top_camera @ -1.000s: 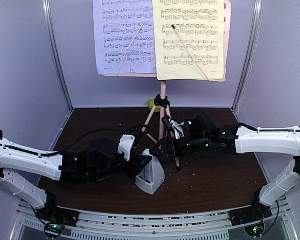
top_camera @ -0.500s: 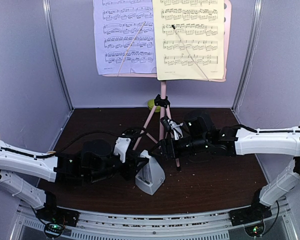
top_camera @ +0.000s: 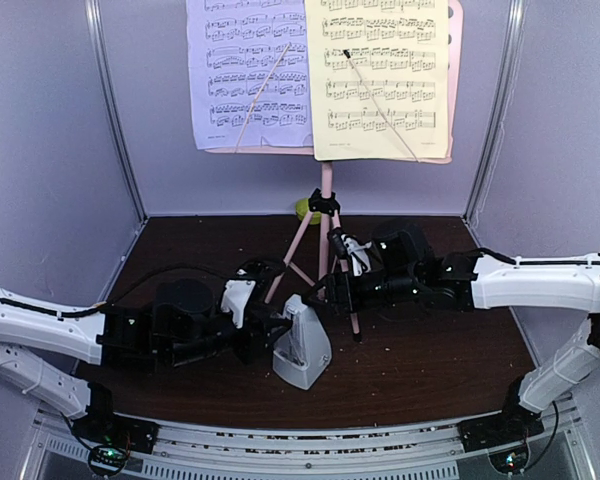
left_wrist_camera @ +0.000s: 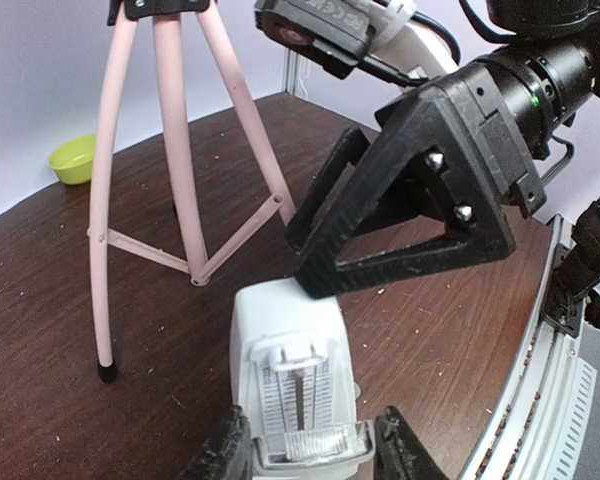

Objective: Set up the instrument practice props

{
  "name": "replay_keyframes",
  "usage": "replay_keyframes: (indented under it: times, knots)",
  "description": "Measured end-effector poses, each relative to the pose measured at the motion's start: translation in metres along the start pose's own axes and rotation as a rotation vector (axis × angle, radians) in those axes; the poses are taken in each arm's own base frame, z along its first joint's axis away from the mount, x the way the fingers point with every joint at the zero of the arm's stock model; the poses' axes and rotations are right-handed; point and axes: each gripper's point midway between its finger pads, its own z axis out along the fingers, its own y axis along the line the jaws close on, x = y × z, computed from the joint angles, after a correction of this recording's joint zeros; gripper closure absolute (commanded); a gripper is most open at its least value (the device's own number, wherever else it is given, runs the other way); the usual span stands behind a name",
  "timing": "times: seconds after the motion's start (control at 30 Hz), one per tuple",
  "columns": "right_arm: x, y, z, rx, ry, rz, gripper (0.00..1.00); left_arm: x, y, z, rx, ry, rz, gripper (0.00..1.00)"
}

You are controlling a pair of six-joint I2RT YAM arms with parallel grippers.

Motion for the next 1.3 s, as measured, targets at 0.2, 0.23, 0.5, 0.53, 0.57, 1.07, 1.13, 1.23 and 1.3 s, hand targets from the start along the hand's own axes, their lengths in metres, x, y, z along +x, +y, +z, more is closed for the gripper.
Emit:
replay_keyframes:
  times: [0.2,0.23,0.5,0.53,0.57,1.07,1.13,1.23,1.3]
  knots:
    - [-0.003,0.001,-0.002,0.008,0.009,-0.019,0.19,-0.005,0.023,-0.034,-0.071,-0.02,-0.077,0.99]
    - [-0.002,0.001,-0.003,0.011,0.014,-0.021,0.18,-0.009,0.029,-0.043,-0.089,-0.033,-0.096,0.99]
    - [0.0,0.001,-0.006,0.031,0.05,-0.036,0.16,-0.006,0.091,-0.093,-0.279,-0.025,-0.26,1.0]
    - [-0.001,0.001,-0.007,0.032,0.051,-0.036,0.16,0.001,0.102,-0.096,-0.322,0.004,-0.281,1.0]
    - [0.0,0.001,-0.007,0.035,0.056,-0.036,0.15,0.009,0.115,-0.1,-0.368,0.037,-0.304,1.0]
    - [0.001,-0.002,-0.013,0.068,0.076,-0.024,0.12,0.058,0.21,-0.064,-0.597,0.52,-0.451,1.0]
    - [0.001,-0.003,-0.014,0.077,0.074,-0.019,0.11,0.065,0.218,-0.055,-0.59,0.568,-0.452,1.0]
    - [-0.002,-0.004,-0.021,0.093,0.059,-0.004,0.11,0.071,0.236,-0.046,-0.587,0.611,-0.466,1.0]
    - [-0.006,-0.001,-0.026,0.092,0.04,-0.001,0.11,0.073,0.251,-0.041,-0.592,0.631,-0.477,1.0]
